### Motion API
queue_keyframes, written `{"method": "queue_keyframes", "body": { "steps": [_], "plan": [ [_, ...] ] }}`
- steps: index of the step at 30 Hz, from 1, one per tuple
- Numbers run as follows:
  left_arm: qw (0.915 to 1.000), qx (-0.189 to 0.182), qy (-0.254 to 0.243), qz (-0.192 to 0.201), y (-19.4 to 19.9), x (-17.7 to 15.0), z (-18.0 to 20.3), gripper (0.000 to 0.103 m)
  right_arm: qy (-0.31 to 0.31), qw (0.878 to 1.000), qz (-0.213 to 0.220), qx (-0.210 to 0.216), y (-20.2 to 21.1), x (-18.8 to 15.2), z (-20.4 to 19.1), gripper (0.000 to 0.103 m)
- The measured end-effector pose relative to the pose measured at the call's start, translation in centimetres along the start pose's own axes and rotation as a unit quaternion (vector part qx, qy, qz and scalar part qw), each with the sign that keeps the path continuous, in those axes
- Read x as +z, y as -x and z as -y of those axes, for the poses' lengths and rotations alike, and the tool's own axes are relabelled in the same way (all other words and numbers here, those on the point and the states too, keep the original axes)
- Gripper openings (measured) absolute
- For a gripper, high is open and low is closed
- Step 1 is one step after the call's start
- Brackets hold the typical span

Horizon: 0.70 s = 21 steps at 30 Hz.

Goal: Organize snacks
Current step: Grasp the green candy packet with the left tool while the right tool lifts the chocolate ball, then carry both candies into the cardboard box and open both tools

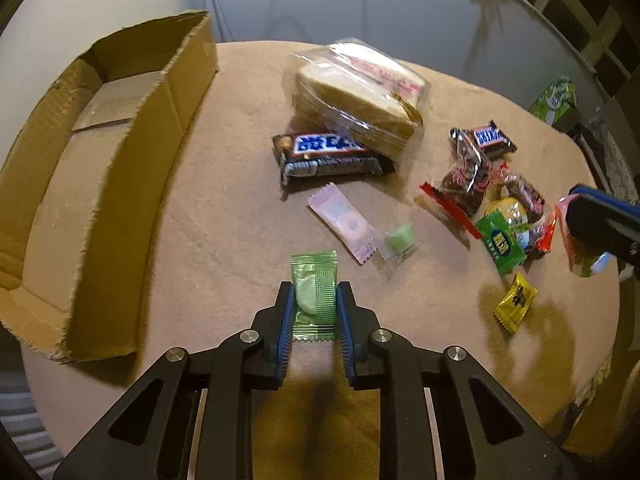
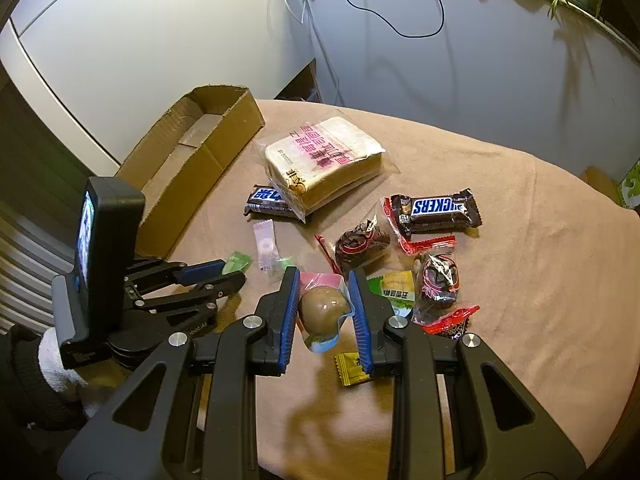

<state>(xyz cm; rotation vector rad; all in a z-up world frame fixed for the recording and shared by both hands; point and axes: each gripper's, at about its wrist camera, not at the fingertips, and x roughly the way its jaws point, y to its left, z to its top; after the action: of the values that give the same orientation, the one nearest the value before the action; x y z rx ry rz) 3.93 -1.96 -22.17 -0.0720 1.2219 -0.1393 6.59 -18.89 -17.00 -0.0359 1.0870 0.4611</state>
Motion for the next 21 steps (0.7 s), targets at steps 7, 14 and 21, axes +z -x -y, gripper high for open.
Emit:
{"method": "queue_keyframes", "body": {
  "steps": [7,14,21],
  "plan": [
    [0.9991,-0.013,0.026,0.032,3.7,1.1,-2.0,0.019,0.017,1.0,0.003,0.006,0.0,1.2,-1.0,0.026],
    [0.9956,-0.004,0.051,0.079,7.8,2.3,-5.1,0.019,0.057,0.998,0.007,0.022,-0.9,3.6,-4.1,0.026],
    [0.9916,0.022,0.073,0.104,9.5,2.7,-8.0,0.019,0.105,0.993,0.01,0.046,-2.7,6.7,-8.5,0.026]
  ]
}}
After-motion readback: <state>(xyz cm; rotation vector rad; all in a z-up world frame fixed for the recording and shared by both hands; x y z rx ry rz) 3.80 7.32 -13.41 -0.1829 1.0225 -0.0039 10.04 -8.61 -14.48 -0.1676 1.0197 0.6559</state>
